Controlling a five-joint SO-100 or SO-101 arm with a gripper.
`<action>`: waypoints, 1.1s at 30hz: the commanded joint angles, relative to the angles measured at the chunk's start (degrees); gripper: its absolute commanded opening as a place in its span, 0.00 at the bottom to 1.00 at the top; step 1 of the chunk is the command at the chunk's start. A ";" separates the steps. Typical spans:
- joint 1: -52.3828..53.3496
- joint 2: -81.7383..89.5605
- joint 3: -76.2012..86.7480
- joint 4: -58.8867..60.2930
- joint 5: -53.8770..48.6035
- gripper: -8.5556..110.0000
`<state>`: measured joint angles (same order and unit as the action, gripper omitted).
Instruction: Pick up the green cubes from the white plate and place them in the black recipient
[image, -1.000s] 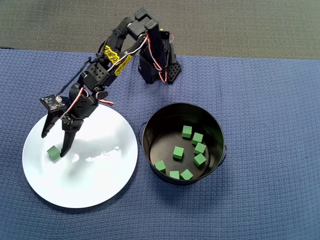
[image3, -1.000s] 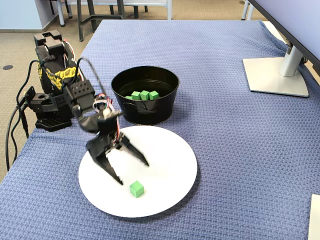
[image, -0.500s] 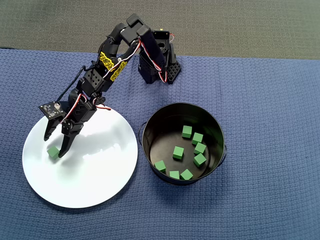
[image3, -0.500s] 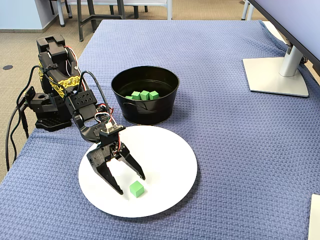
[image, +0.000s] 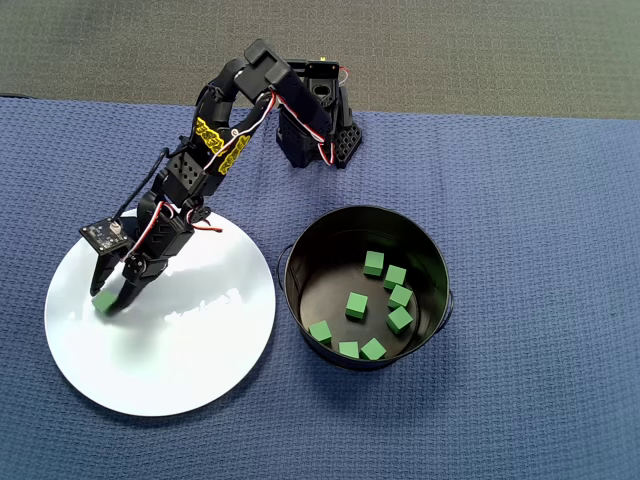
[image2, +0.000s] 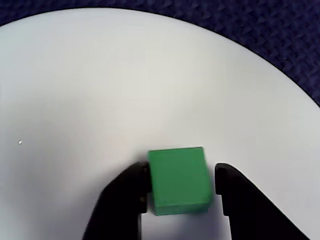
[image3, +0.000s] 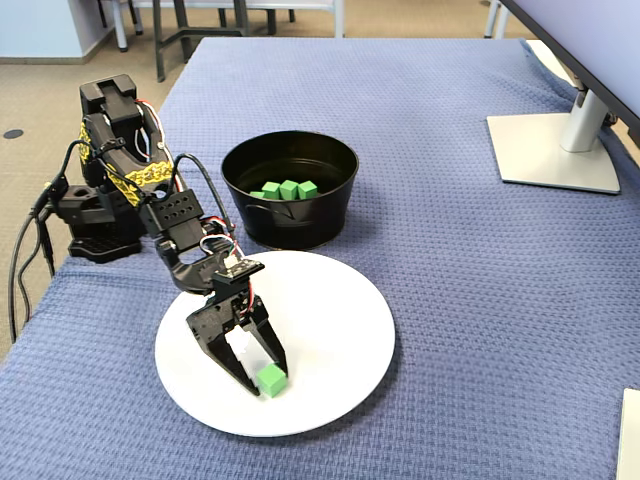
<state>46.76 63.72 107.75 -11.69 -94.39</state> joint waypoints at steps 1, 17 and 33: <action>-1.14 2.37 -3.16 -1.76 2.29 0.07; -13.71 48.69 -2.72 53.79 30.50 0.07; -50.01 60.21 -1.85 69.35 76.20 0.07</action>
<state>1.85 121.82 106.17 60.03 -27.07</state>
